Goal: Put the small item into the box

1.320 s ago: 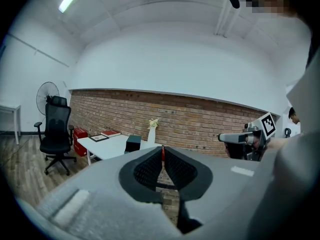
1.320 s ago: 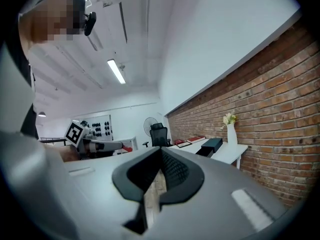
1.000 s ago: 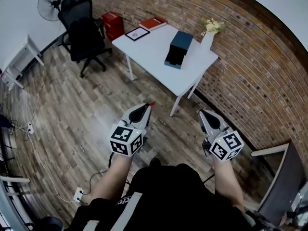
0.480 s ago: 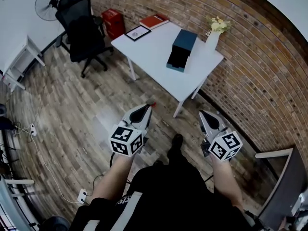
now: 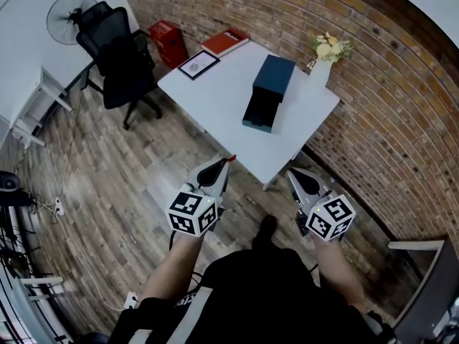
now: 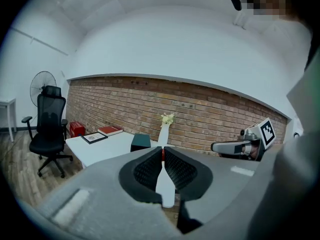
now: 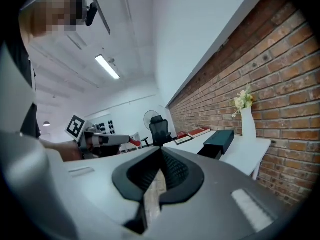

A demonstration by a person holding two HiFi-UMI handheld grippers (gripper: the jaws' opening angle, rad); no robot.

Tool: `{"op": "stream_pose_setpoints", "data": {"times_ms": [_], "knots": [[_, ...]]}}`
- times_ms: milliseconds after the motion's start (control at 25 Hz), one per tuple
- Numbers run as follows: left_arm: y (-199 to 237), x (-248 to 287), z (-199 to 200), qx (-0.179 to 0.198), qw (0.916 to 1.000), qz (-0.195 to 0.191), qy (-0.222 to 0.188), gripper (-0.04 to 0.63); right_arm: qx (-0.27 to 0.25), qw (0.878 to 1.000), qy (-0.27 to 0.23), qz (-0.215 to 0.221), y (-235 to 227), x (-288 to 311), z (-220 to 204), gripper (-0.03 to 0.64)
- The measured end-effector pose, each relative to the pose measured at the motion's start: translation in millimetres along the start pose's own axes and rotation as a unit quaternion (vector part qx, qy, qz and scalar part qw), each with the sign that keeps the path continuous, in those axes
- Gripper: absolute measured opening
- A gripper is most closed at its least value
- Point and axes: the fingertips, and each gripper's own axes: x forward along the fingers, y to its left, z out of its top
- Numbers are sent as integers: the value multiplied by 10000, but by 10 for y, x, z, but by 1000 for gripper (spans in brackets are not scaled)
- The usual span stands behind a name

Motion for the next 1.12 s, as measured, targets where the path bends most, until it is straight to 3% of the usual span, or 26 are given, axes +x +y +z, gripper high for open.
{"op": "stream_pose_setpoints", "data": {"times_ms": [280,680,920,1120], "knots": [[81,707,237,-2,9998,188,106,21,212,9995,71,245,-693,300,209,2],[307,1013,329,4,9988,454,164,21,312,9986,97,407,-1104,633,348,2],[596,1268,350,-105,9992,348,150,21,278,9986,250,362,-1209,931,397,2],[932,1674,443,-189,9997,152,58,21,188,9991,372,71,-1505,1254,484,2]]}}
